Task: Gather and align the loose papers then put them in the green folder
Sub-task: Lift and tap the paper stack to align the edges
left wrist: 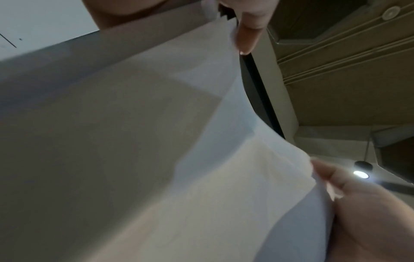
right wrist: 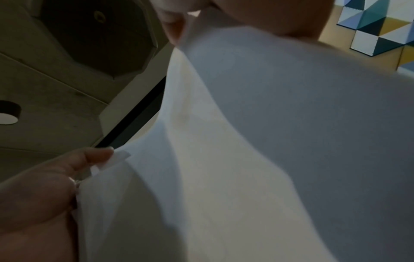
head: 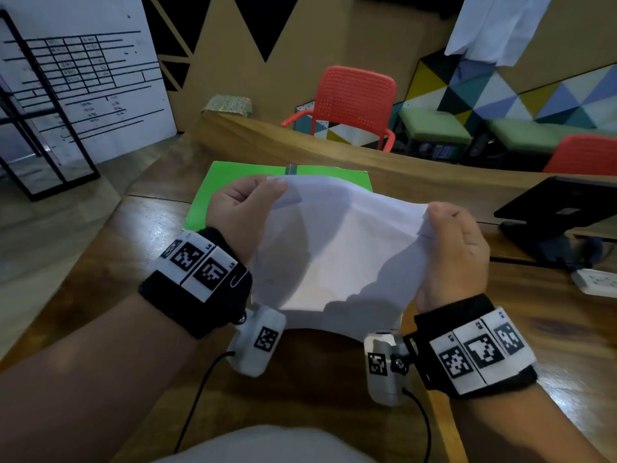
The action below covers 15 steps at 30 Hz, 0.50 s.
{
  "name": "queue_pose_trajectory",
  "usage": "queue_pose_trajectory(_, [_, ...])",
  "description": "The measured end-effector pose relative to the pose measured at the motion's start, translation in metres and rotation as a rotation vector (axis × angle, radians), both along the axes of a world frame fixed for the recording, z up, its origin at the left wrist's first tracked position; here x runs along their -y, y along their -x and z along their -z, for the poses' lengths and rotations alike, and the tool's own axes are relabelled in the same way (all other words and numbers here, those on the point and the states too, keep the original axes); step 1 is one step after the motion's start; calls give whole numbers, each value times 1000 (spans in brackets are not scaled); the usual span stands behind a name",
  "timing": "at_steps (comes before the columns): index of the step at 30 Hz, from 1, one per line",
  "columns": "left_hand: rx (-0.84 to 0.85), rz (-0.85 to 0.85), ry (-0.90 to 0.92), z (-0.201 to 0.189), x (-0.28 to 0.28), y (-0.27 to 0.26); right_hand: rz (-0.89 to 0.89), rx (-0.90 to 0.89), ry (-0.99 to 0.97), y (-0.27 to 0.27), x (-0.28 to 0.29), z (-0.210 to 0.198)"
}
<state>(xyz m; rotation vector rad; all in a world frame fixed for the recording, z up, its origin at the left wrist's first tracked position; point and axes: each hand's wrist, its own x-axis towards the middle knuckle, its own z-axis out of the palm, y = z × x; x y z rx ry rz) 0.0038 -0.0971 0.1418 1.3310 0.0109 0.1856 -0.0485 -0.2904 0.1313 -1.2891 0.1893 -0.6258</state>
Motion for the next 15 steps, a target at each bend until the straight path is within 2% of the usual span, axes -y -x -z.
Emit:
queue_pose_trajectory(4, [-23, 27, 0, -3, 1, -3, 30, 7, -51, -3, -2, -6])
queue_pose_trajectory(8, [-14, -18, -10, -2, 2, -7, 67, -16, 62, -6, -2, -6])
queue_pose_trajectory(11, [-43, -34, 24, 1, 2, -10, 15, 11, 86, -6, 0, -4])
queue_pose_trajectory(15, [-25, 56, 62, 3, -1, -9, 42, 69, 111, -4, 0, -1])
